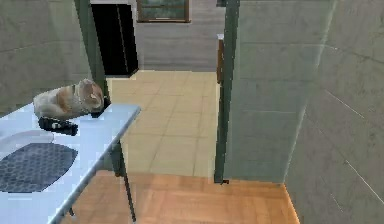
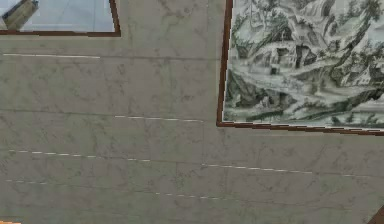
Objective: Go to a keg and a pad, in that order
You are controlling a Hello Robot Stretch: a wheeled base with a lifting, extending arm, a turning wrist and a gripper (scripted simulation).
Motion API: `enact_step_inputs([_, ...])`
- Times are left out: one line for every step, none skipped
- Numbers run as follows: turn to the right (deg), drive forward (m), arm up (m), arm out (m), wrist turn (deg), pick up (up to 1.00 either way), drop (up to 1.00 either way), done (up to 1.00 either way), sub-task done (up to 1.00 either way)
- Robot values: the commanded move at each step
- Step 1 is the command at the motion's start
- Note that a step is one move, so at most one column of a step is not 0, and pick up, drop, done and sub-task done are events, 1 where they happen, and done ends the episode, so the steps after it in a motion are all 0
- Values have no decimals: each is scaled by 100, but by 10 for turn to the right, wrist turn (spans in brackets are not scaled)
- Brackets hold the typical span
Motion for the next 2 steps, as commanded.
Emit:
enact_step_inputs([0,100,0,0,0,0,0,0,0])
enact_step_inputs([-90,0,0,0,0,0,0,0,0])
